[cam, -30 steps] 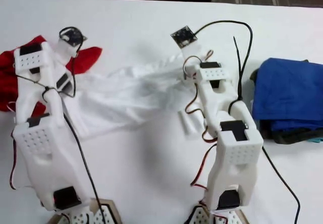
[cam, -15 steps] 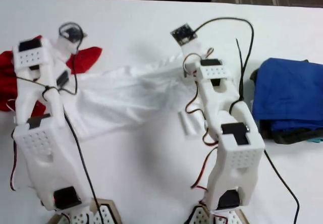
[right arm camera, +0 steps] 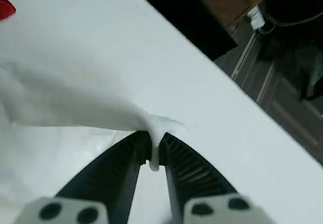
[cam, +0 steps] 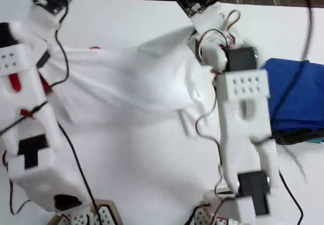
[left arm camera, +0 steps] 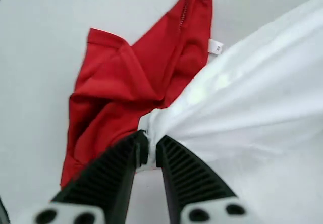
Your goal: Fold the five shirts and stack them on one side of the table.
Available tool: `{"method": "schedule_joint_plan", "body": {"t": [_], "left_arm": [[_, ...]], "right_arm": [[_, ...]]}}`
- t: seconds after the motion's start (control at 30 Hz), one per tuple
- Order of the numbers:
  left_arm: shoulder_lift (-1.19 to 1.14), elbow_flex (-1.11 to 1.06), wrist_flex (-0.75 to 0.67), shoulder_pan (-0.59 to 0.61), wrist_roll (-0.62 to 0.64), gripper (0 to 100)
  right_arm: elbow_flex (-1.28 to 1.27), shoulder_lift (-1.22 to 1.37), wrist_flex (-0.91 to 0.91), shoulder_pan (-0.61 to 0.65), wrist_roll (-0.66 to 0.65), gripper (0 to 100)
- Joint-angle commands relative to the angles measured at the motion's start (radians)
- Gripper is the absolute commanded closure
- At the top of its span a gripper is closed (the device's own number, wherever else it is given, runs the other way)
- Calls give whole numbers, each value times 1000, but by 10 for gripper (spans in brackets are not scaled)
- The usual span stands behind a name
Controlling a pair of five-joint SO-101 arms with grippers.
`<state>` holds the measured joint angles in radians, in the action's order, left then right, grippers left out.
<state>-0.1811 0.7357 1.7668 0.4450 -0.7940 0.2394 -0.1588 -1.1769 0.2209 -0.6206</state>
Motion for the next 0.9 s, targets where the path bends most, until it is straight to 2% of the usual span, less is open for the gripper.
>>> {"method": "schedule_joint_plan", "body": {"t": [0.0,0.3,0.6,0.87], "left_arm": [[166,50,17,46,26,975],[423,50,17,55,38,975],[600,45,20,54,75,976],[781,-139,18,51,100,976]], "right_arm": [[120,-168,-59,19,-49,978],[427,-268,-150,12,-61,979],[678,-272,-243,15,-132,979],[825,-291,-366,15,-135,979]]}}
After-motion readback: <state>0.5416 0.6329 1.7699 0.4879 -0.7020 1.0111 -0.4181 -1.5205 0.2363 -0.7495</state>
